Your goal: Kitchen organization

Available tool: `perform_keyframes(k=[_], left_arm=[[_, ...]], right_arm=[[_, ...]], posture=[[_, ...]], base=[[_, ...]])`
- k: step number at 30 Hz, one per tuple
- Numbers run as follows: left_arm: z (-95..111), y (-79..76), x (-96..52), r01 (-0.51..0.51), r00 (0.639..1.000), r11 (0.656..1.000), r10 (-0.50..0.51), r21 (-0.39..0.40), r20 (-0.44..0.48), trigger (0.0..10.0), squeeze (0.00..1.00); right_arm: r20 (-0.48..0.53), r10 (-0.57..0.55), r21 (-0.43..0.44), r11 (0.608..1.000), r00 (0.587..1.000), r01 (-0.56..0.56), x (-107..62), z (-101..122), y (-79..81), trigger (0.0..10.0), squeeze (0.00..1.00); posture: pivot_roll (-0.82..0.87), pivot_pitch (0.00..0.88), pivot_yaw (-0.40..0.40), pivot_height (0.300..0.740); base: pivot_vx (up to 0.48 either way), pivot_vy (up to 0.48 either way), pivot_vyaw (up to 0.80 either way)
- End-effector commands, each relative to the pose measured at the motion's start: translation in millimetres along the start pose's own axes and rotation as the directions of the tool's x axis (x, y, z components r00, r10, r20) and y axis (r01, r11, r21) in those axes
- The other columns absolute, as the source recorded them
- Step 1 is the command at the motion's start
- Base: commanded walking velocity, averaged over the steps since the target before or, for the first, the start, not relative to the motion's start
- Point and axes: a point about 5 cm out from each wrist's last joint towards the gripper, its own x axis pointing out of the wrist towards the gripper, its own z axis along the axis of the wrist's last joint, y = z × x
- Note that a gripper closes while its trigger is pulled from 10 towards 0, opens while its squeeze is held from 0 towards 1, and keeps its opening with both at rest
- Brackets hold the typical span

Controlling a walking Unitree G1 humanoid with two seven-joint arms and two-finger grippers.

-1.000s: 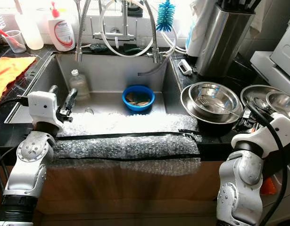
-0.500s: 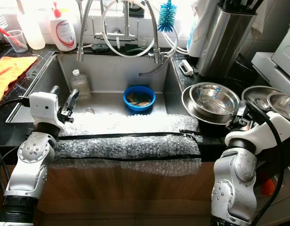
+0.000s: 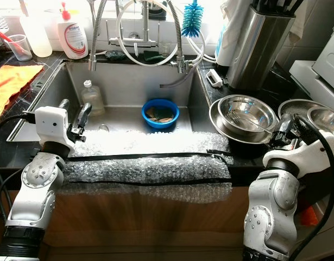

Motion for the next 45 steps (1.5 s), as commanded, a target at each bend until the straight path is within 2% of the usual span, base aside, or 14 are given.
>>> perform_keyframes(k=[1, 6, 14, 19, 29, 30, 31, 32, 45], left_arm=[[4.1, -2.4, 0.5, 0.003, 1.000, 1.000, -0.004, 0.019, 0.018, 10.0, 0.00], [3.7, -3.1, 1.1, 0.009, 1.000, 1.000, -0.010, 0.030, 0.017, 10.0, 0.00], [2.6, -3.0, 0.8, 0.005, 1.000, 1.000, -0.005, 0.029, 0.014, 10.0, 0.00], [2.1, -4.7, 0.8, 0.011, 1.000, 0.999, -0.012, 0.039, 0.014, 10.0, 0.00], [2.3, -4.8, 0.7, 0.009, 1.000, 0.999, -0.009, 0.042, 0.016, 10.0, 0.00], [2.3, -4.8, 0.6, 0.008, 1.000, 0.999, -0.009, 0.042, 0.016, 10.0, 0.00], [2.3, -4.8, 0.6, 0.008, 1.000, 0.999, -0.008, 0.042, 0.016, 10.0, 0.00], [2.4, -4.9, 0.6, 0.007, 1.000, 0.999, -0.008, 0.042, 0.016, 10.0, 0.00], [2.5, -5.6, 0.7, 0.011, 1.000, 0.999, -0.012, 0.042, 0.015, 10.0, 0.00]], right_arm=[[0.002, -0.007, 0.011, 1.000, 1.000, 0.007, -2.5, 1.2, -0.1, 10.0, 0.00], [-0.067, -0.081, 0.094, 0.992, 0.994, 0.088, -7.4, -13.1, -4.5, 10.0, 0.00], [-0.072, -0.088, 0.094, 0.991, 0.993, 0.095, -3.7, -14.7, -7.5, 10.0, 0.00], [-0.119, -0.110, 0.123, 0.985, 0.987, 0.124, -1.0, -22.1, -10.1, 10.0, 0.00], [-0.107, -0.067, 0.170, 0.982, 0.992, 0.084, 12.4, -21.0, -2.3, 10.0, 0.00], [-0.105, -0.064, 0.172, 0.982, 0.992, 0.081, 13.1, -21.1, -1.1, 4.8, 0.00], [-0.105, -0.062, 0.173, 0.982, 0.992, 0.080, 13.5, -21.4, 0.0, 0.5, 0.00], [-0.105, -0.060, 0.176, 0.981, 0.993, 0.078, 13.9, -21.8, 0.7, 0.0, 0.00], [-0.116, -0.056, 0.183, 0.980, 0.992, 0.077, 13.5, -25.6, 2.4, 0.0, 0.00]], posture=[[-0.08, 0.042, -0.094, 0.740], [-0.07, 0.045, -0.097, 0.740], [-0.07, 0.046, -0.098, 0.740], [-0.07, 0.048, -0.099, 0.740], [-0.06, 0.050, -0.101, 0.740], [-0.06, 0.050, -0.101, 0.740], [-0.06, 0.050, -0.101, 0.740], [-0.06, 0.050, -0.101, 0.740], [-0.06, 0.051, -0.103, 0.740]], base=[[0.000, 0.000, 0.00], [0.000, 0.000, 0.00], [0.000, 0.000, 0.00], [0.000, 0.000, 0.00], [0.000, 0.000, 0.00], [0.000, 0.000, 0.00], [0.000, 0.000, 0.00], [0.000, 0.000, 0.00], [0.000, 0.000, 0.00]])
